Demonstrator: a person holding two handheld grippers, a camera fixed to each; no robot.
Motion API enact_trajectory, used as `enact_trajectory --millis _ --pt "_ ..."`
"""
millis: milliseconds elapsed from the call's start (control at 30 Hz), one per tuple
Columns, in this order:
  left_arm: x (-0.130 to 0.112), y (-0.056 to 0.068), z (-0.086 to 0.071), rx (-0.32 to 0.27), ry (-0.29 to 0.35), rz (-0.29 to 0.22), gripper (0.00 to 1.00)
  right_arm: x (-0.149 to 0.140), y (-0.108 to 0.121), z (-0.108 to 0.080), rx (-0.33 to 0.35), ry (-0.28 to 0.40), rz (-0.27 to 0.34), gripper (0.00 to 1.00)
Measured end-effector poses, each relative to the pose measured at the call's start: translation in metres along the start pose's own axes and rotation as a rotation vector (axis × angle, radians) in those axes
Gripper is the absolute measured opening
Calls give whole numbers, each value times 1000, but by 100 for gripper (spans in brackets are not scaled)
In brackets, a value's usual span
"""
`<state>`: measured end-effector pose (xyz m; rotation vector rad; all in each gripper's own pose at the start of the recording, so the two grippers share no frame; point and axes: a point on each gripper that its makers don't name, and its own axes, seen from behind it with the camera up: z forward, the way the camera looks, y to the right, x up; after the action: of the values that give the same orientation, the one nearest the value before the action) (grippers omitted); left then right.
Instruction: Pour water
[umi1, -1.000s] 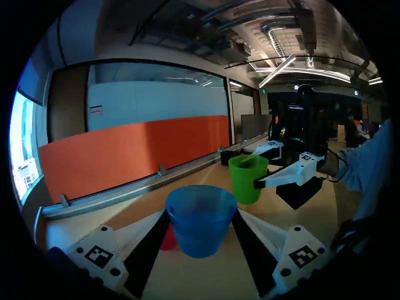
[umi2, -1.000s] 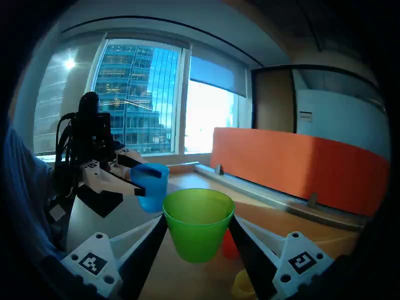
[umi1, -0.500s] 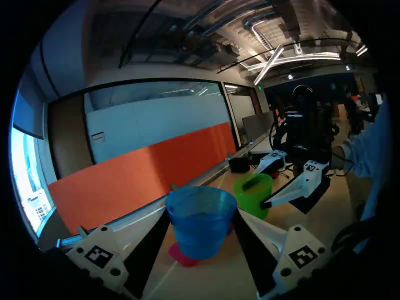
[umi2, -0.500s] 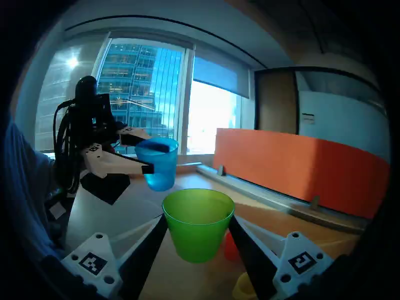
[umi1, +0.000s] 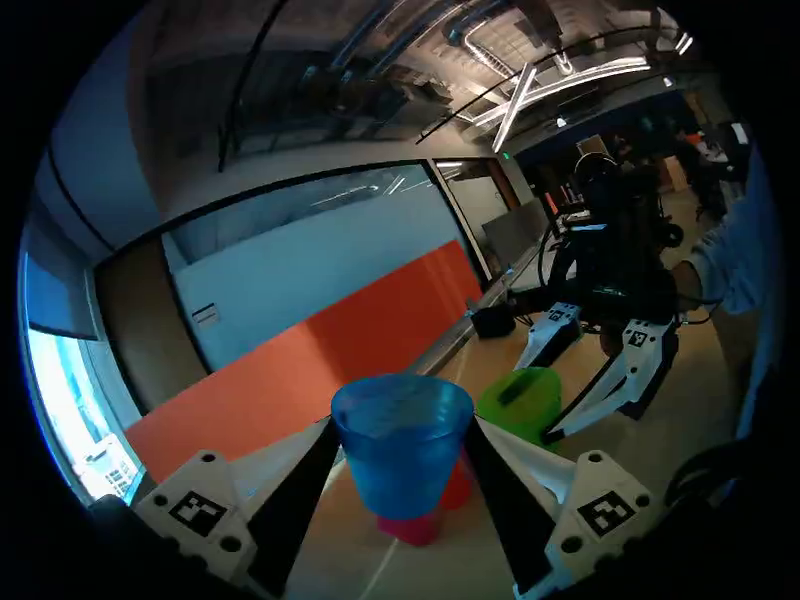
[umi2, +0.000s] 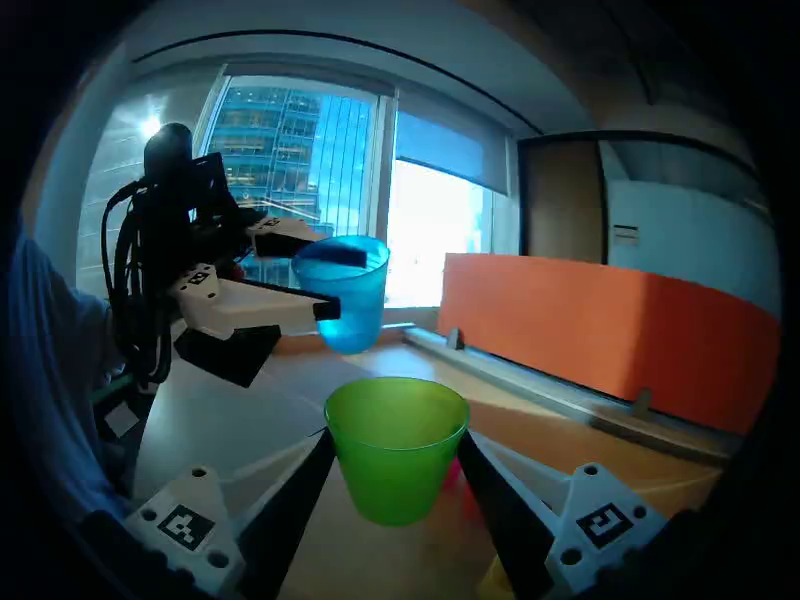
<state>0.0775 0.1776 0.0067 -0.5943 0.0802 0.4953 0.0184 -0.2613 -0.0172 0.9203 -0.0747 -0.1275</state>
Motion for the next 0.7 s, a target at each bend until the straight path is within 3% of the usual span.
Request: enact_trajectory --millis 400,700 --pt "22 -10 3 37 4 192 86 -8 -8 9 25 -5 7 90" --pt "39 -10 4 55 13 317 86 -8 -15 19 46 7 26 90"
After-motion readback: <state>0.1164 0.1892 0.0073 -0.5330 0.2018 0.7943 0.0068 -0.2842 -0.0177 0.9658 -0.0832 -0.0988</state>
